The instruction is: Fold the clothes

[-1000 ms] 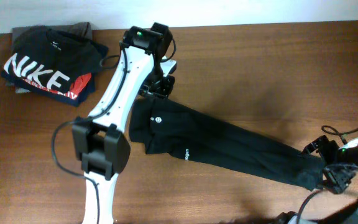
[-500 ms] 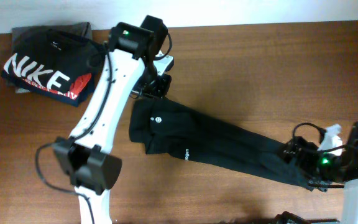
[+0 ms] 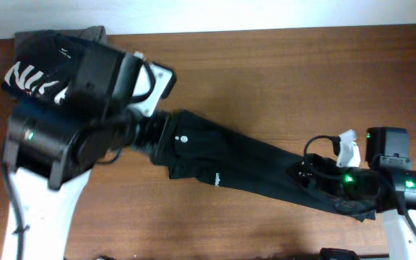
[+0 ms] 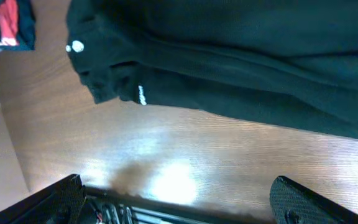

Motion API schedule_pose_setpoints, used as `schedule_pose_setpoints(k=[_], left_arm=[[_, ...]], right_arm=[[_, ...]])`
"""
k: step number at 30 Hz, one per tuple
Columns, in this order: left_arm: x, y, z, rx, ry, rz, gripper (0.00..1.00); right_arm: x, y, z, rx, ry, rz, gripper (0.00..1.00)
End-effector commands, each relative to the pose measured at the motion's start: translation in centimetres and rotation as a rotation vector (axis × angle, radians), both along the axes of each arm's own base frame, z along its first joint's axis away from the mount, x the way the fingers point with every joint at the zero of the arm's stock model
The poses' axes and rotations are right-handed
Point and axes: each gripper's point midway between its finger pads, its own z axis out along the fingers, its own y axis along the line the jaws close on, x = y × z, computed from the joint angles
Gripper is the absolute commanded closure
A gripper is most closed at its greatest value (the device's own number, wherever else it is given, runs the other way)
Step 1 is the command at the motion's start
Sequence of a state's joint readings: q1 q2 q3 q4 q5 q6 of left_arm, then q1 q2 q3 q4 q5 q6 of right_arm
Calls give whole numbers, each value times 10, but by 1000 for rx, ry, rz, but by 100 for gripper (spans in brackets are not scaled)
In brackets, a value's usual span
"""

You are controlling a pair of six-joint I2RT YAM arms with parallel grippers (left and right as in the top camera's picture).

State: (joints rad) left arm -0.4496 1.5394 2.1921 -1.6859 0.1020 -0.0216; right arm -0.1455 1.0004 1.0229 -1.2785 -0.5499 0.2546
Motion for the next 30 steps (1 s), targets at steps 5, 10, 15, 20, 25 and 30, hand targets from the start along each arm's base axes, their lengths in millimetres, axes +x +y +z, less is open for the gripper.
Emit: schedule_pose_setpoints(k=[5, 10, 15, 20, 25, 30], left_arm=[[-2, 0, -113, 106, 274, 41, 1], [39, 6, -163, 111, 209, 209, 1], [72, 6, -185, 42, 122, 313, 1], [74, 6, -207, 42, 124, 315, 17], [78, 4, -222, 37, 112, 310, 36], [87, 0, -228, 31, 94, 300, 42]], right_arm=[[14, 31, -8, 15, 4, 115, 1], [24, 31, -32, -75, 83, 107, 6], [31, 30, -54, -162, 171, 39, 7], [42, 48, -66, -167, 166, 95, 20], [53, 53, -75, -156, 182, 63, 53], [59, 55, -83, -158, 191, 64, 56]])
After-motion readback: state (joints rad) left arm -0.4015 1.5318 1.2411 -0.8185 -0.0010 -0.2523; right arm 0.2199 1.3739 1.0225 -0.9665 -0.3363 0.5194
